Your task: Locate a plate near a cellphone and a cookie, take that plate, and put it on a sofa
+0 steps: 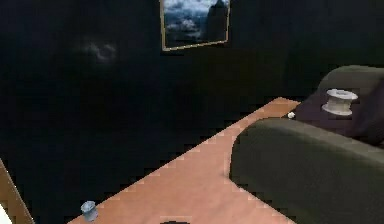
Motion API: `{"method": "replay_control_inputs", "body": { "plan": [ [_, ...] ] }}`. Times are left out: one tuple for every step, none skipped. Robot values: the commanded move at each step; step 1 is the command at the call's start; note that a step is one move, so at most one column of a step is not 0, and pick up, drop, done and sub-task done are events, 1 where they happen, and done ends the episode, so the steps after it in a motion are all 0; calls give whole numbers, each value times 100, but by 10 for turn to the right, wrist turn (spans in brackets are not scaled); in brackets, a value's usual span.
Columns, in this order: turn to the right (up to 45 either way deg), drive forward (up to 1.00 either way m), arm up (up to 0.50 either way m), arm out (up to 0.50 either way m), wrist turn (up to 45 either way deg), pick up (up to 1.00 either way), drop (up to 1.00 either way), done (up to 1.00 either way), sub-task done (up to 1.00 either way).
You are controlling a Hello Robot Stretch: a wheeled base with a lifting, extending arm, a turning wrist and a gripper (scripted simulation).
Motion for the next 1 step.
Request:
{"method": "replay_control_inputs", "body": {
  "plan": [
    [0,100,0,0,0,0,0,0,0]
  ]
}}
